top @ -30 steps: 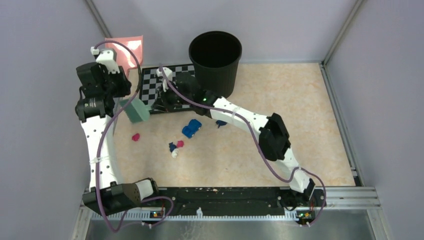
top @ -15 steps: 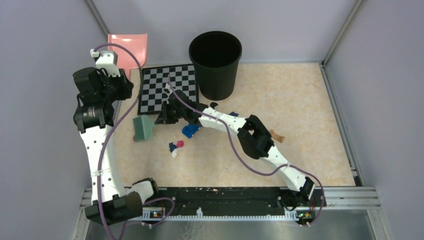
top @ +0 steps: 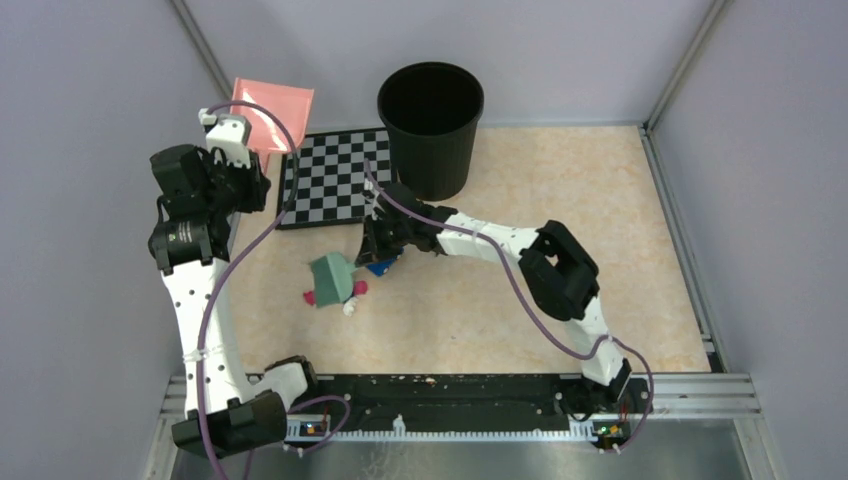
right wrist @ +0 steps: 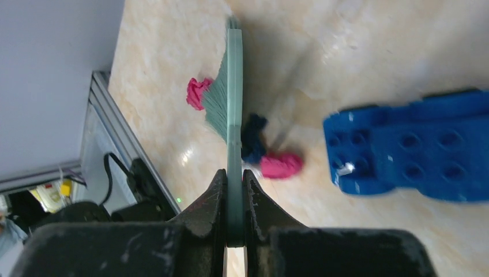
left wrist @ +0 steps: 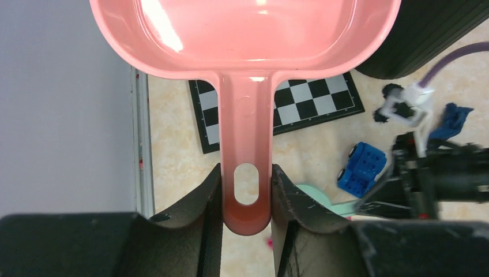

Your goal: Sweep away the paper scraps from the table

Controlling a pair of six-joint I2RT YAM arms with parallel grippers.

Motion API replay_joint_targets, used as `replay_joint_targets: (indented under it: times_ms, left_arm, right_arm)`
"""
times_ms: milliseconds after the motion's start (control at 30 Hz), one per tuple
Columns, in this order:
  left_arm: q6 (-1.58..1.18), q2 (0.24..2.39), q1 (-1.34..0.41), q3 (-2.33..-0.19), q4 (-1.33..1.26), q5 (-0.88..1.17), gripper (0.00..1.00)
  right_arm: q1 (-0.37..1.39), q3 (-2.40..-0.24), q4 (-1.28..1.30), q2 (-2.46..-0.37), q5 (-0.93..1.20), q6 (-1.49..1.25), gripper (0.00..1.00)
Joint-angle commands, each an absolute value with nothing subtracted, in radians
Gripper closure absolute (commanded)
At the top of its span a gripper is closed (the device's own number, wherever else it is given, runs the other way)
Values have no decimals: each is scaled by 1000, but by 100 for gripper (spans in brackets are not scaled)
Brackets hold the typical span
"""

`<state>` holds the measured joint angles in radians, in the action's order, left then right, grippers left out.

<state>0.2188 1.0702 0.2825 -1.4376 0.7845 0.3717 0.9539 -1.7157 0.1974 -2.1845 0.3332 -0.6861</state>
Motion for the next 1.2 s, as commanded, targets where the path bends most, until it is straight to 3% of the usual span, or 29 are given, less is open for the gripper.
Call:
replay_joint_targets:
  times_ms: [0,567,800,967,1167]
  left_arm:
    - [336,1087,289,-1440,767,351,100]
    - [513,1248,269,-1471,850,434,100]
    - [646,1249,17,-1444,944,369,100]
    - [707,1233,-190,-1415,985,357,100]
    - [826,1264,-227,-1479,1173,331,100]
  right_arm:
    - [913,-1604,285,-2049,364,-507,100]
    - [864,-1145,483,-1551,154,-16,100]
    - [657,-1067,613,-1394,102,-5,100]
    - [494,-1132,740,-1354,207,141,100]
    - [474,-1254,906,-1299,568,381,100]
